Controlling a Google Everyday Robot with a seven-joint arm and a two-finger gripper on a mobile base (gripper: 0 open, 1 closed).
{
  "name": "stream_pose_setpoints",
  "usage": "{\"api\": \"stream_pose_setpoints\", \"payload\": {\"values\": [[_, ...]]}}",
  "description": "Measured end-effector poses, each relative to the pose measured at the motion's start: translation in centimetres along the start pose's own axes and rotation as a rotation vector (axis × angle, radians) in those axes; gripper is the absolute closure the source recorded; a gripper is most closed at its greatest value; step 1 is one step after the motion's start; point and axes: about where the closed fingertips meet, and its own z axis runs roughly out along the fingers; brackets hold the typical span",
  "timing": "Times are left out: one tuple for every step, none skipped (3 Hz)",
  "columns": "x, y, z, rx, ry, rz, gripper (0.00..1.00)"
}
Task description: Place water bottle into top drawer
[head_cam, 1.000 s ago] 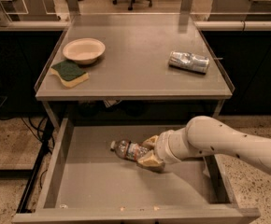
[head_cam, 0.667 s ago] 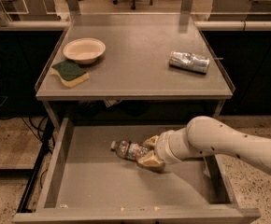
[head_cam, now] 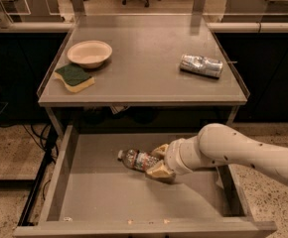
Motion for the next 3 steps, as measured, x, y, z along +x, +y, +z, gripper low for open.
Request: {"api": "stream_pose_setpoints", "payload": {"values": [[0.00,0.00,0.00,0.000,0.000,0.000,0.12],[0.00,0.00,0.00,0.000,0.000,0.000,0.00],[0.00,0.00,0.00,0.000,0.000,0.000,0.00]]}}
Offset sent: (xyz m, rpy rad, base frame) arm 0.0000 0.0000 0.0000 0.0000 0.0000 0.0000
